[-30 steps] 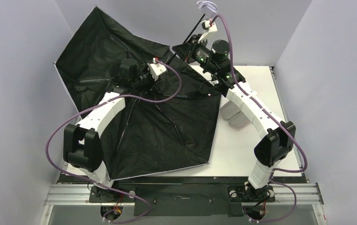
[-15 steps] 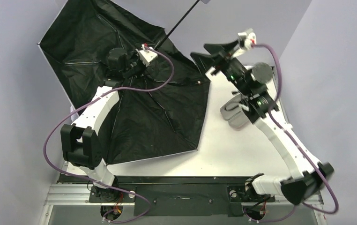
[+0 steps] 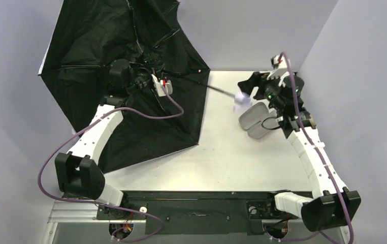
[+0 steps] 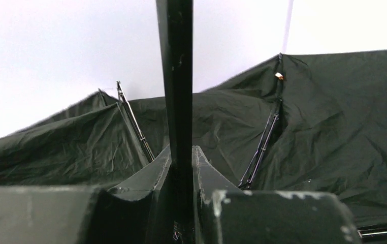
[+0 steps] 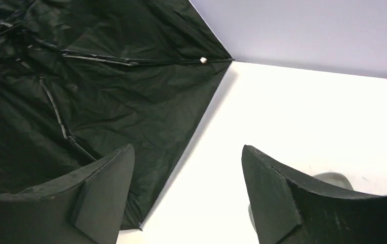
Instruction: Open the umbrella
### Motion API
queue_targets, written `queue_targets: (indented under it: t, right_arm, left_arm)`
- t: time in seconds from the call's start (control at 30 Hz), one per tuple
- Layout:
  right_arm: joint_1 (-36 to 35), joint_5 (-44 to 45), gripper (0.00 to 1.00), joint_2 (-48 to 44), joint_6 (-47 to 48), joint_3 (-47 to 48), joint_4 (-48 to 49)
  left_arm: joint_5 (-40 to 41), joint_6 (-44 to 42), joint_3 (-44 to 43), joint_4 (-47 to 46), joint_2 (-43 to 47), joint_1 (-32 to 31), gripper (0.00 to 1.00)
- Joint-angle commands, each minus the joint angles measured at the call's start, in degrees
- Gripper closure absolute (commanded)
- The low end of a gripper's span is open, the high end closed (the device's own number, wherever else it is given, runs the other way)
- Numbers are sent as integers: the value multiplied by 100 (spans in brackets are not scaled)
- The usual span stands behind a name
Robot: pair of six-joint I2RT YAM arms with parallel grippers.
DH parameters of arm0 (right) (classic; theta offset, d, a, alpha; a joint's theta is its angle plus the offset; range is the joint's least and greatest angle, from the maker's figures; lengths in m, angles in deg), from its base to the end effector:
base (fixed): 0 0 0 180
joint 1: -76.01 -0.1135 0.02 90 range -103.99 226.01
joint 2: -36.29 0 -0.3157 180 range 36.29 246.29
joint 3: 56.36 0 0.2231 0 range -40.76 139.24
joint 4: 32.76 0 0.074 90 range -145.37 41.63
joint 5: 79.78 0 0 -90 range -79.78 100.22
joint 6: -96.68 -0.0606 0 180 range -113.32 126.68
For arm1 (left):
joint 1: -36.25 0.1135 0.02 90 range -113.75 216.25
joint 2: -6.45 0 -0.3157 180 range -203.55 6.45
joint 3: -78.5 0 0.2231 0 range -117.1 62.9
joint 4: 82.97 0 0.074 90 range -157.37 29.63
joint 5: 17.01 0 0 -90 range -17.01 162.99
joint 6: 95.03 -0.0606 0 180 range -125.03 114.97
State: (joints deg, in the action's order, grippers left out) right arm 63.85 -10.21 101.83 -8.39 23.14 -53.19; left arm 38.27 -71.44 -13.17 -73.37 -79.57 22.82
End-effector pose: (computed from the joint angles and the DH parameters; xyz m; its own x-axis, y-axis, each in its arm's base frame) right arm 0.2260 0.0703 0.4400 -0.2458 0.1963 -0.9492 -0.4894 0.8202 0.2963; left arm 0.3262 -0.1134 0.4419 0.6546 0.6181 -0.4352 0.3590 0.2525 0.8986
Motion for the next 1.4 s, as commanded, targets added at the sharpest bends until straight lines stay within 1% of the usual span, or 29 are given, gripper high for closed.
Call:
queue_targets:
  t: [0.0, 0.03, 0.07, 0.1, 0.17, 0.2, 0.3, 0.37, 0.47, 0.53, 0.57, 0.63, 0.67, 0.7, 0.8, 0.87, 1.0, 1.13, 1.17, 1.2, 1.23, 1.27, 1.3, 1.37]
  right_arm:
    - [529, -1273, 29, 306, -102, 1181, -982]
    - [534, -1448, 29, 437, -27, 1501, -1398]
    - [499, -1748, 30, 516, 89, 1643, -1726]
    - [462, -1852, 30, 532, 134, 1869, -1848]
    - [304, -2141, 29, 539, 340, 2152, -2156]
    - [129, -2216, 29, 521, 422, 2258, -2414]
    - [-447, -2140, 27, 509, 764, 2735, -2910]
    - [-732, -2194, 27, 538, 663, 2945, -3117]
    - [-1014, -2371, 26, 650, 474, 3171, -3335]
    - [-1217, -2391, 25, 739, 635, 3252, -3673]
    - [-1372, -2309, 25, 775, 894, 3269, -3855]
    - [-1623, -2124, 24, 918, 1320, 3362, -4449]
    - [-1706, -2031, 24, 1056, 1493, 3495, -4923]
    - [-1883, -1810, 24, 1144, 1794, 3597, -5161]
    - [-2136, -1493, 25, 1710, 2309, 4244, -6403]
    - [-2223, -1356, 25, 1926, 2524, 4466, -6857]
    - [-2334, -1221, 25, 2040, 2700, 4305, -7032]
    - [-2402, -1070, 25, 2191, 2720, 4039, -6827]
    - [-2403, -1065, 26, 2275, 2711, 4024, -6737]
    - [-2404, -1090, 28, 2321, 2680, 4023, -6705]
    - [-2405, -1119, 34, 2415, 2669, 4046, -6680]
    - [-2411, -1182, 38, 2461, 2650, 4053, -6685]
    - [-2408, -1209, 44, 2518, 2654, 4017, -6702]
    - [-2405, -1280, 49, 2523, 2729, 3808, -6718]
  left_arm:
    - [-812, -2913, -1061, 2552, 273, 112, 100]
    - [-794, -3427, -1523, 3487, 210, 119, 100]
    - [-784, -3592, -1748, 3863, 92, 120, 100]
    - [-752, -3792, -2119, 4380, 40, 123, 100]
    - [-650, -4056, -2507, 4896, -81, 122, 100]
    - [-602, -4126, -2596, 5002, -128, 113, 100]
    - [-334, -4465, -2863, 5314, -182, 104, 100]
    - [-130, -4694, -2833, 5250, -176, 98, 100]
    - [108, -4766, -2730, 4904, -134, 89, 100]
    - [246, -4733, -2782, 4761, -144, 64, 100]
    - [294, -4745, -2786, 4681, -144, 53, 100]
    - [444, -4798, -2659, 4407, -92, 21, 100]
    - [557, -4940, -2443, 4266, -23, -5, 100]
    - [621, -5033, -2305, 3995, 14, -21, 100]
    - [900, -5329, -1870, 3507, 145, -94, 100]
    - [1024, -5309, -1887, 3399, 128, -151, 100]
    - [1102, -5250, -1914, 3204, 146, -229, 100]
    - [1126, -5235, -1972, 3212, 178, -287, 100]
    - [1141, -5256, -1975, 3225, 183, -291, 100]
    - [1151, -5285, -1974, 3220, 182, -291, 100]
    - [1169, -5290, -1986, 3220, 184, -292, 100]
    - [1178, -5298, -2001, 3227, 174, -292, 100]
    - [1213, -5292, -2039, 3219, 156, -292, 100]
    - [1285, -5272, -2089, 3156, 126, -287, 100]
